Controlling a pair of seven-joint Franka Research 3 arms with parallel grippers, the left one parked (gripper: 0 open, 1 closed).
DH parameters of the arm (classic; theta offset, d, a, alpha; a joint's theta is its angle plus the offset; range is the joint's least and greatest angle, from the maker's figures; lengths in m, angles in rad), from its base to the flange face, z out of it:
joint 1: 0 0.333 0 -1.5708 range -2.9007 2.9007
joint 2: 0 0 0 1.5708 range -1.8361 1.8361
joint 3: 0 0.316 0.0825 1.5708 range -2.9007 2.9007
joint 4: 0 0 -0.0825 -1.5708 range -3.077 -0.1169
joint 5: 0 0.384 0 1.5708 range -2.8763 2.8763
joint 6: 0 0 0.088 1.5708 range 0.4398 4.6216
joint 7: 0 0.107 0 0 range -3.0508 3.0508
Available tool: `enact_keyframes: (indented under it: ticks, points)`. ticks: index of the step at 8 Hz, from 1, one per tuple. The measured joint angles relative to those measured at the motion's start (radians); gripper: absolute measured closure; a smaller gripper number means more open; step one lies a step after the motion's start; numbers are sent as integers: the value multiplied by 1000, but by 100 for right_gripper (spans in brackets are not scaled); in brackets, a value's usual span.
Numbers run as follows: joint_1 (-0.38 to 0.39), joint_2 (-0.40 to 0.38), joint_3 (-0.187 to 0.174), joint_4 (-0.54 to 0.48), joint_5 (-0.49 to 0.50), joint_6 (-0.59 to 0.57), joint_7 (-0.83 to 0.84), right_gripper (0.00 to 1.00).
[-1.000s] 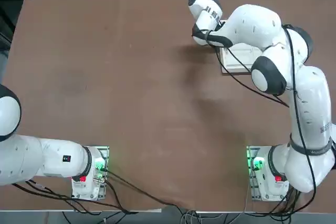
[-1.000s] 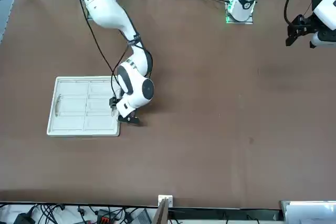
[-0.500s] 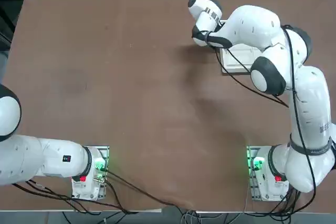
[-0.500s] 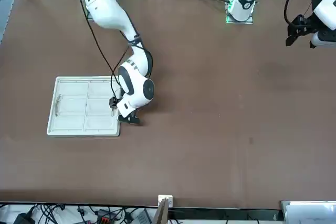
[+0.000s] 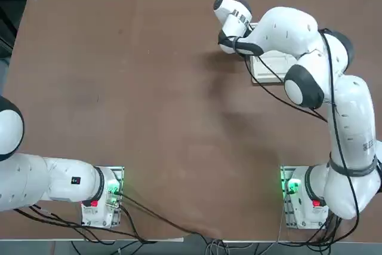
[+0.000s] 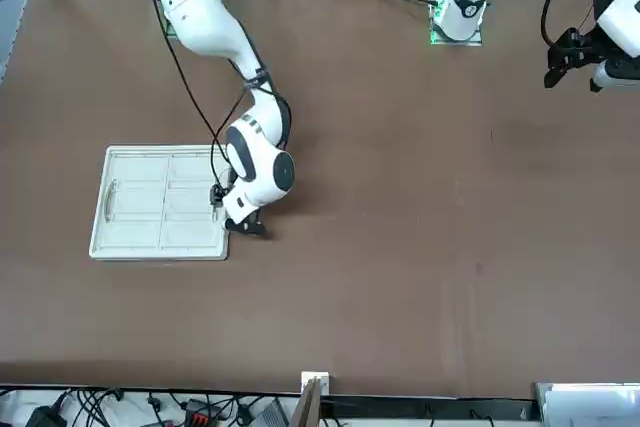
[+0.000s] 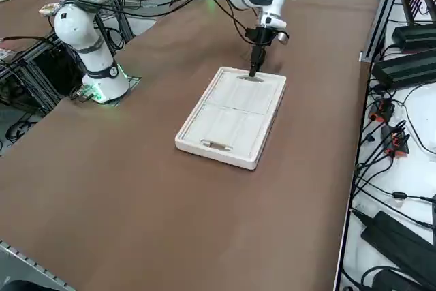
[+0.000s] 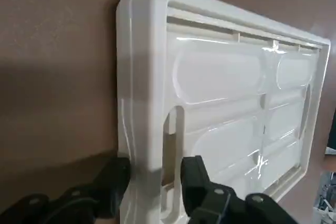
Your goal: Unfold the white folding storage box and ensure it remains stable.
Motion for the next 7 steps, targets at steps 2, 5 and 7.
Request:
enact_keyframes:
  ticks: [2,5,7]
  points:
    - [4,1,0,1,-4,-4,0,44]
    - [14,7,1,5,-19,-6,2,56]
    - [19,12,2,11,-28,-8,2,66]
